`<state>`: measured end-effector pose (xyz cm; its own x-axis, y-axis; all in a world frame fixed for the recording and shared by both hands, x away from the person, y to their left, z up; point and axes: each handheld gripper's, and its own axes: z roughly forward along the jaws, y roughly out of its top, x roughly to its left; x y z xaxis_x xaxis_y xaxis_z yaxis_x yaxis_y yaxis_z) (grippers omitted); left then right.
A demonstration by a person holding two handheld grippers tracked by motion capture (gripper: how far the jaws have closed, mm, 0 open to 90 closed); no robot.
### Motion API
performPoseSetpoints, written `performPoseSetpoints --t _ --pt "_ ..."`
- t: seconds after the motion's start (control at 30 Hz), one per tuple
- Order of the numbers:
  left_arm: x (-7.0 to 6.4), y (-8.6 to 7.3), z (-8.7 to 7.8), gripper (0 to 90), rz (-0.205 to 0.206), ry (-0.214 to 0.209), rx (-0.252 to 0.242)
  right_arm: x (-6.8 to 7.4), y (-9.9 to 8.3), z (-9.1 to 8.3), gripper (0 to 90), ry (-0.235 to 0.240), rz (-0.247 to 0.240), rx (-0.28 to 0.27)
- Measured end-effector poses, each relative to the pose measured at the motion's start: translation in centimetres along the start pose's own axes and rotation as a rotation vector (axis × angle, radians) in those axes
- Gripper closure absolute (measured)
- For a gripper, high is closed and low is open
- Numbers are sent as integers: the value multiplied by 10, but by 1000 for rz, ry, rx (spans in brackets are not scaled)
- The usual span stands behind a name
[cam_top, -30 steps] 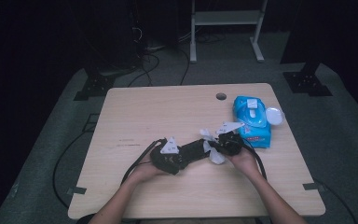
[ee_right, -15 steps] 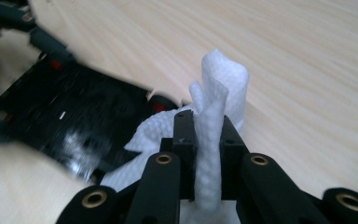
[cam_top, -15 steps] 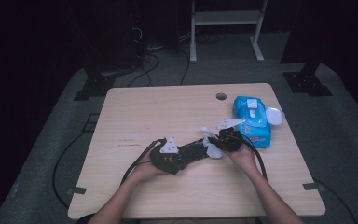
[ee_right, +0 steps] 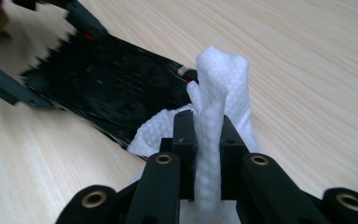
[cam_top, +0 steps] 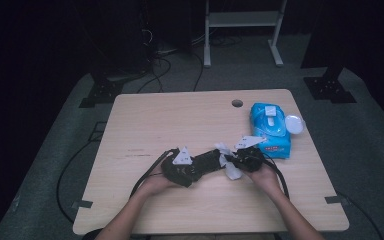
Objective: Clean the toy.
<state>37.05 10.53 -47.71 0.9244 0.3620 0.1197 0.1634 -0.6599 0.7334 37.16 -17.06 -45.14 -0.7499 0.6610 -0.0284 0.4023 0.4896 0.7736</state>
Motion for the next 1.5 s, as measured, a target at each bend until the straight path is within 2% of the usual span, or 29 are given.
performPoseSetpoints --t 0.13,0.3,0.33,0.43,0.47,0.5,0.57,0.63,0.83,0.93,1.03,1.13,1.3,1.4,1.5 --pt "0 0 0 245 -6 -2 1 4 0 -2 810 7 -9 15" --pt "-1 0 0 245 -1 2 2 17 6 4 810 69 -19 1" --pt "-1 0 0 245 -2 2 0 18 7 5 811 70 -27 3" --pt "-1 0 0 245 4 3 1 9 6 4 810 32 -31 7" --pt "-1 1 0 245 9 6 3 6 5 3 810 22 -22 10" --pt "-1 1 0 245 9 7 3 -1 3 2 810 13 7 12" --pt "-1 1 0 245 7 6 5 -9 2 1 810 -15 28 23" --pt "-1 1 0 245 8 6 8 -15 4 4 811 -20 36 22" --pt "-2 2 0 245 19 11 9 -13 26 22 810 -29 11 16" --pt "-2 1 0 245 11 12 4 -12 33 29 811 -19 8 26" --pt "-1 0 0 245 11 7 6 -13 28 25 811 -6 24 24" --pt "-1 0 0 245 6 3 5 -11 20 15 811 3 22 37" --pt "-1 1 0 244 4 8 5 11 13 5 811 54 -51 54" --pt "-2 1 0 243 8 13 6 13 11 4 811 67 -45 49" --pt "3 2 -3 233 -40 -18 -25 11 7 4 811 75 -34 50"
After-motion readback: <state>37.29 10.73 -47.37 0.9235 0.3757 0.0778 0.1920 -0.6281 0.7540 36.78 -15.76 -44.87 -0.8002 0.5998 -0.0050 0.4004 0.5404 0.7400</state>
